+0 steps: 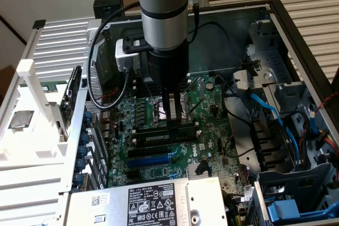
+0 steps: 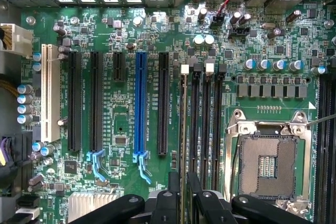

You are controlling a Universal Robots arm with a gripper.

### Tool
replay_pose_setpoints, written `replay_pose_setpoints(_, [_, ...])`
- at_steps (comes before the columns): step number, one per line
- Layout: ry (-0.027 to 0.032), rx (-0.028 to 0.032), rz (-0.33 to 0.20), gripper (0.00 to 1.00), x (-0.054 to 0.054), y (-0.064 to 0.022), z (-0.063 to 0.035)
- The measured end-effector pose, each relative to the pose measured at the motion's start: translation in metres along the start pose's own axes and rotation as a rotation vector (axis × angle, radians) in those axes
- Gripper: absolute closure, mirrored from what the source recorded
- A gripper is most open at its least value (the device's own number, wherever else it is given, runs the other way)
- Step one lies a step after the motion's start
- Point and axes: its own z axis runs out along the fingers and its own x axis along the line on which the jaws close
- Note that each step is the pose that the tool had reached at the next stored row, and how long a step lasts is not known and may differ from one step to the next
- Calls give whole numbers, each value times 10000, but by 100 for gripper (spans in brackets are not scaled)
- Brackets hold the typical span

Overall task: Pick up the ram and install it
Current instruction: 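Insert the ram into the slot, then press down the ram until it locks into place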

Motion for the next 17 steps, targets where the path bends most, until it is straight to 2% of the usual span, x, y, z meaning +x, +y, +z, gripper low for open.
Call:
replay_pose_setpoints(8, [1,-1,0,79,6,7,-136])
replay_pose_setpoints(17, [-1,2,-52,79,7,6,-141])
